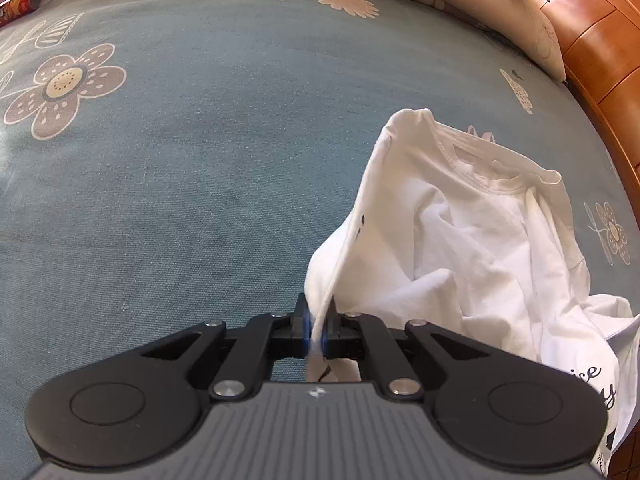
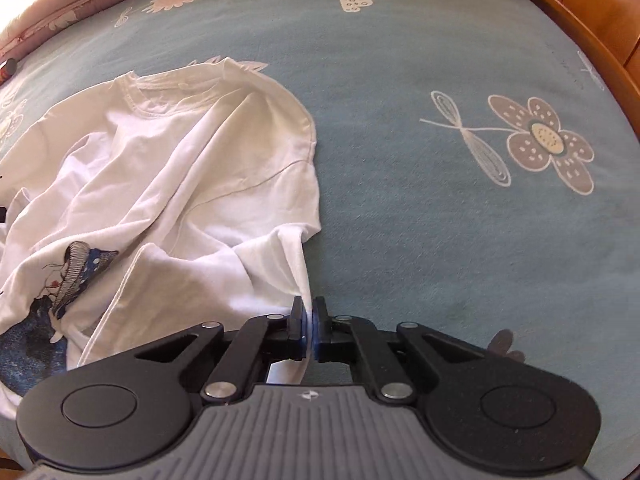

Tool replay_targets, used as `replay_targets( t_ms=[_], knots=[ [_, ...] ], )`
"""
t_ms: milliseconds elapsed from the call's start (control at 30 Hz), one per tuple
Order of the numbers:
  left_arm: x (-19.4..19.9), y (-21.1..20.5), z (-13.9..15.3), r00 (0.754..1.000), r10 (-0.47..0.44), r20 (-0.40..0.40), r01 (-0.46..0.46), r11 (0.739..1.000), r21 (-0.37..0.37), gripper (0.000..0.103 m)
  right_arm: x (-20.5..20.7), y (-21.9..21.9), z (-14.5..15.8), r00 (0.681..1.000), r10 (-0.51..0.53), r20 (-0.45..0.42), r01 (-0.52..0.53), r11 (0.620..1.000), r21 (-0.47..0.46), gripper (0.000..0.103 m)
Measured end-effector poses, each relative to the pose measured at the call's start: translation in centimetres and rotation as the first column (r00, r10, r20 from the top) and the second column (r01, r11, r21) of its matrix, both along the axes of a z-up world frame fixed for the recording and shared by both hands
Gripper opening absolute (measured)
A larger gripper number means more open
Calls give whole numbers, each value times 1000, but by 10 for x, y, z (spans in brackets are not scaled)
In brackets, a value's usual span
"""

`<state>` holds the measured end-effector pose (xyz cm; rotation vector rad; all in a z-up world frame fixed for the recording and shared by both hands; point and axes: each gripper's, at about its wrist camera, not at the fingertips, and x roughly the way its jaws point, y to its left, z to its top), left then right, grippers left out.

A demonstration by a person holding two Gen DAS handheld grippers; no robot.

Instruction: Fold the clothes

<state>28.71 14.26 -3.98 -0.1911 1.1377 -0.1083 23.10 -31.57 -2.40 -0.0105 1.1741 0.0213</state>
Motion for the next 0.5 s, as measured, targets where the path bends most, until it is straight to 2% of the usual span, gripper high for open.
replay_targets(
  t_ms=[233,367,500],
  knots=[
    [12,2,10,1000,11,19,-13,995,94,3,35,-35,4,999,45,24,-39,982,-184,3],
    [25,9,17,999,18,30,-22,990,138,3,48,-41,2,989,145,7,-136,939,-315,3],
    [40,12,22,1000,4,15,-7,985,175,3,63,-56,2,986,165,-2,-152,906,-396,3]
  ],
)
